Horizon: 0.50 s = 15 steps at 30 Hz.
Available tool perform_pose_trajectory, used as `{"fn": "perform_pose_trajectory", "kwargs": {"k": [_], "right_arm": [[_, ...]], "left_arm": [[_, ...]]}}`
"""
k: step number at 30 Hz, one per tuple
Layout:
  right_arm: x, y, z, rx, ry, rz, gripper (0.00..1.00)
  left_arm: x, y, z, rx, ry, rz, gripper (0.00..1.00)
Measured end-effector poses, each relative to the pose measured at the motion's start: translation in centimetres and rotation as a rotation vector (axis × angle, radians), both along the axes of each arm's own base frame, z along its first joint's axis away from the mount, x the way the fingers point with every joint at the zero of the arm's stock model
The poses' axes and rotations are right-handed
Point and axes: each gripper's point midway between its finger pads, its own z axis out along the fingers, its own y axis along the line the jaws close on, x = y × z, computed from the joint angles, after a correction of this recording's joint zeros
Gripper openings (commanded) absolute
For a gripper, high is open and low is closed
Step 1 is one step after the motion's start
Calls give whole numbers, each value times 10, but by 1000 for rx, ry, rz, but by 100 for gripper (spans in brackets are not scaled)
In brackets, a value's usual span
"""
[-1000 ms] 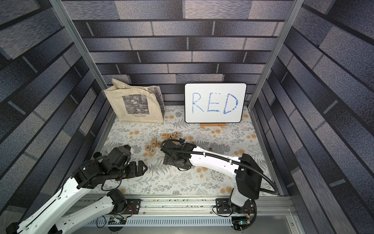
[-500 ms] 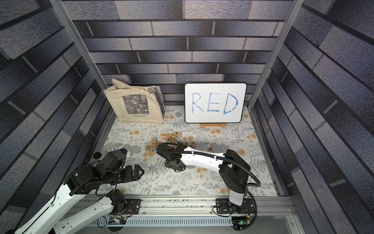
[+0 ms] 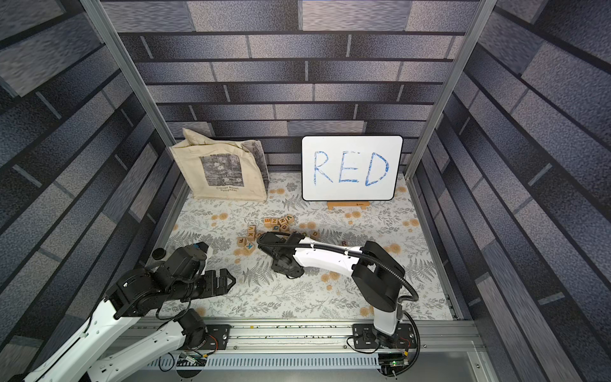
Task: Assemble the uppercase word "red" with letter blocks
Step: Pick up the letter block from the center of the board.
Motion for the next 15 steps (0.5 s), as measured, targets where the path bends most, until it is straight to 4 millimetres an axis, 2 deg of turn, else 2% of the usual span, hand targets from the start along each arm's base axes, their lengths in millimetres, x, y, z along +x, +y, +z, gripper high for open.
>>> {"fn": "perform_pose_trajectory", "kwargs": {"k": [4, 11, 15], "right_arm": [[6, -1, -8, -12, 21, -5, 46], [16, 13, -12, -3, 43, 17, 49], [18, 13, -16, -5, 56, 20, 51]], "left_arm": [[3, -1, -1, 7, 3, 2, 100], [9, -2, -5, 29, 17, -1, 100], [12, -2, -4, 28, 11, 6, 100]]}}
